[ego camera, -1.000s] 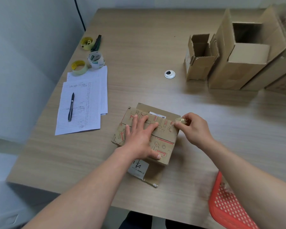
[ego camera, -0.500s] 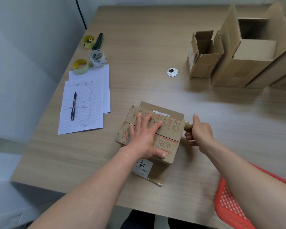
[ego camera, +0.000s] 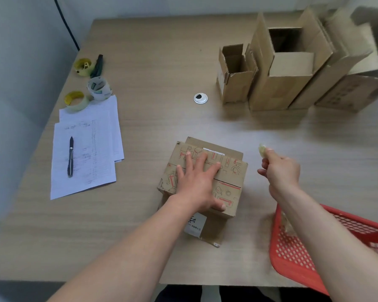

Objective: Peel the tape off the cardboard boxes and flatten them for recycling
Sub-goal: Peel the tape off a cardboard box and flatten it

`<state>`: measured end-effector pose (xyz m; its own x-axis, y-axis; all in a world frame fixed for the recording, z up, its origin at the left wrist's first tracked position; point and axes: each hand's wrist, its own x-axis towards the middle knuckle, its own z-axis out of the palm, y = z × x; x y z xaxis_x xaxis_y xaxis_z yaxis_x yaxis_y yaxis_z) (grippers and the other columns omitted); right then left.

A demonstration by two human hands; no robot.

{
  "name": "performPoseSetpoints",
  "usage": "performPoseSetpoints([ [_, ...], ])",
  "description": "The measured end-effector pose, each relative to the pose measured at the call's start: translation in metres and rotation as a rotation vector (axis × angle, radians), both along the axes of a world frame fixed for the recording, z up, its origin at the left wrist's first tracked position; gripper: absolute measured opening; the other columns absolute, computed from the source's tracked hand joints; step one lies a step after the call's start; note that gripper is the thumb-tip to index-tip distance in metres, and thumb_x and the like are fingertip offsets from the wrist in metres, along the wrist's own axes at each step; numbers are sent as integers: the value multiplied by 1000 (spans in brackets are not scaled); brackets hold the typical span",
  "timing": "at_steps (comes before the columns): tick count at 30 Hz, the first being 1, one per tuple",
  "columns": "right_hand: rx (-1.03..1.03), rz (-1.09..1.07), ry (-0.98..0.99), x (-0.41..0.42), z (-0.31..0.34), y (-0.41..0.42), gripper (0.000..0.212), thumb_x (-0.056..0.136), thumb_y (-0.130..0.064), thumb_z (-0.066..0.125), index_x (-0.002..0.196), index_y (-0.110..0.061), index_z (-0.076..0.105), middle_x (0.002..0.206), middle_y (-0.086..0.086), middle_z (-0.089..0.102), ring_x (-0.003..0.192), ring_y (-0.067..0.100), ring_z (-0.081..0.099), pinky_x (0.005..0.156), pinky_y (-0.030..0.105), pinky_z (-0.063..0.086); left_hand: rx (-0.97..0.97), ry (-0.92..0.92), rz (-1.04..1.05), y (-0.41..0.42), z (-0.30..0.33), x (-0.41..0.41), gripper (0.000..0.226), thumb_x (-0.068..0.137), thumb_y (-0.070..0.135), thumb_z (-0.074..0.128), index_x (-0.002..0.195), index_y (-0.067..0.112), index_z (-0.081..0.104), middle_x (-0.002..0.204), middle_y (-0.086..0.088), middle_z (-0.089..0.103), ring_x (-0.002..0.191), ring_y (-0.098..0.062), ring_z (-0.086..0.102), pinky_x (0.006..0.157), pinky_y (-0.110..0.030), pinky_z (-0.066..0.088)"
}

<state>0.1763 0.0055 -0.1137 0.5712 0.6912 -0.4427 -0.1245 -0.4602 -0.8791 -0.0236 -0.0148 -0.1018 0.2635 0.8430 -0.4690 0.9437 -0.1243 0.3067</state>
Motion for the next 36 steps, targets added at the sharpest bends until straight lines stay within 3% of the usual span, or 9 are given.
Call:
performPoseSetpoints([
  [3, 22, 42, -81, 24, 15, -20, 19, 87, -27, 76, 74, -15, 70, 71, 0, 61, 48, 4, 58, 73, 35, 58, 8, 23, -47, 0, 1, 25, 115, 61, 66, 82, 153, 41, 18, 165, -1, -7, 147, -40, -24, 118, -66, -3],
  [8, 88, -40, -178, 57, 23, -67, 11, 83, -24, 80, 81, -16, 74, 81, -5, 69, 68, 12, 62, 63, 28, 54, 27, 63, -102, -4, 3, 58, 116, 62, 70, 79, 153, 38, 16, 164, -6, -6, 147, -46, -20, 116, -70, 4],
  [11, 51, -105, -204, 72, 18, -90, 46, 77, -23, 86, 112, -16, 57, 84, 2, 67, 67, 17, 66, 64, 36, 57, 36, 78, -105, -6, 4, 69, 115, 61, 72, 78, 152, 37, 17, 164, -6, -4, 147, -48, -15, 114, -72, 8],
  [14, -11, -76, -317, 80, 8, -110, 35, 72, -31, 89, 92, -19, 63, 78, 2, 69, 68, 22, 68, 71, 47, 59, 36, 84, -97, -7, 6, 74, 114, 61, 72, 79, 151, 36, 19, 163, -5, -3, 147, -49, -12, 113, -72, 11],
  [17, -99, 38, -487, 78, -4, -126, 19, 76, -29, 85, 72, -17, 71, 70, -4, 71, 72, 18, 69, 76, 42, 55, 35, 87, -99, -7, 8, 76, 114, 61, 72, 79, 151, 35, 20, 163, -5, -2, 147, -50, -11, 113, -72, 13],
  [21, -191, 213, -694, 75, -32, -142, 10, 82, -22, 77, 74, -22, 70, 76, -7, 70, 80, 21, 67, 77, 35, 50, 38, 97, -104, -9, 8, 75, 114, 62, 73, 78, 151, 35, 19, 164, -4, -2, 147, -49, -11, 114, -71, 12],
  [26, -210, 400, -908, 80, -55, -142, 8, 87, -18, 72, 83, -11, 71, 90, 10, 61, 87, 35, 61, 74, 40, 49, 40, 95, -106, -10, 8, 73, 113, 62, 74, 76, 151, 36, 18, 164, -4, -3, 148, -47, -12, 115, -71, 10],
  [33, -200, 578, -1139, 76, -64, -147, 7, 82, -6, 75, 82, -7, 68, 78, 11, 51, 73, 35, 55, 56, 40, 49, 36, 105, -103, -12, 7, 74, 115, 62, 75, 75, 152, 37, 13, 164, -4, -5, 147, -47, -12, 114, -70, 10],
  [36, -262, 680, -1158, 75, -60, -142, 10, 80, -2, 70, 90, -7, 68, 81, 13, 56, 74, 38, 59, 59, 42, 51, 37, 106, -100, -11, 7, 74, 115, 62, 75, 76, 152, 37, 14, 164, -4, -5, 147, -47, -12, 114, -70, 10],
])
